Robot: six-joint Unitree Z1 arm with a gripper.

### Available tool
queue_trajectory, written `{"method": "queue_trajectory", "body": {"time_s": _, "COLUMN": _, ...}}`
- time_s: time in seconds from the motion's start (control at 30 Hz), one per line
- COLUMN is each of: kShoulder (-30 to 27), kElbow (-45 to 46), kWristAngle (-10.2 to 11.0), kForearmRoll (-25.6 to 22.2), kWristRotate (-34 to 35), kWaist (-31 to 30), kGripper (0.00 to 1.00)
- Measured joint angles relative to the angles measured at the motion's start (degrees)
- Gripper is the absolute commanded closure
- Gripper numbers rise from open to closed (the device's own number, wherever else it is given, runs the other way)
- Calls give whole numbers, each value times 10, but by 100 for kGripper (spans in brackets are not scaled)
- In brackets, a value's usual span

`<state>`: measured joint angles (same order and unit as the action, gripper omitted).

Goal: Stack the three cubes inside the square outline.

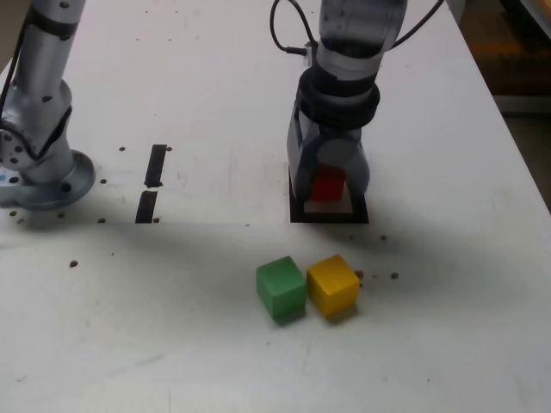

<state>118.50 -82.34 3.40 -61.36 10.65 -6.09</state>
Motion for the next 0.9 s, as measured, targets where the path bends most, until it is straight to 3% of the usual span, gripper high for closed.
{"method": "queue_trajectory", "body": {"time_s": 0.13, "kShoulder": 1, "kElbow": 0, "kWristAngle": -7, "kForearmRoll": 2, "kWristRotate": -2, "kWaist": 2, "kGripper": 68}}
{"method": "queue_trajectory", "body": {"time_s": 0.2, "kShoulder": 1, "kElbow": 0, "kWristAngle": -11, "kForearmRoll": 4, "kWristRotate": -3, "kWaist": 2, "kGripper": 63}}
{"method": "queue_trajectory", "body": {"time_s": 0.27, "kShoulder": 1, "kElbow": 1, "kWristAngle": -15, "kForearmRoll": 5, "kWristRotate": -3, "kWaist": 2, "kGripper": 53}}
{"method": "queue_trajectory", "body": {"time_s": 0.4, "kShoulder": 1, "kElbow": 2, "kWristAngle": -21, "kForearmRoll": 6, "kWristRotate": -3, "kWaist": 2, "kGripper": 23}}
{"method": "queue_trajectory", "body": {"time_s": 0.5, "kShoulder": 1, "kElbow": 2, "kWristAngle": -21, "kForearmRoll": 6, "kWristRotate": -3, "kWaist": 2, "kGripper": 10}}
{"method": "queue_trajectory", "body": {"time_s": 0.67, "kShoulder": -1, "kElbow": 1, "kWristAngle": -19, "kForearmRoll": 6, "kWristRotate": -1, "kWaist": 2, "kGripper": 2}}
{"method": "queue_trajectory", "body": {"time_s": 0.9, "kShoulder": -31, "kElbow": -16, "kWristAngle": -10, "kForearmRoll": -28, "kWristRotate": -11, "kWaist": 2, "kGripper": 0}}
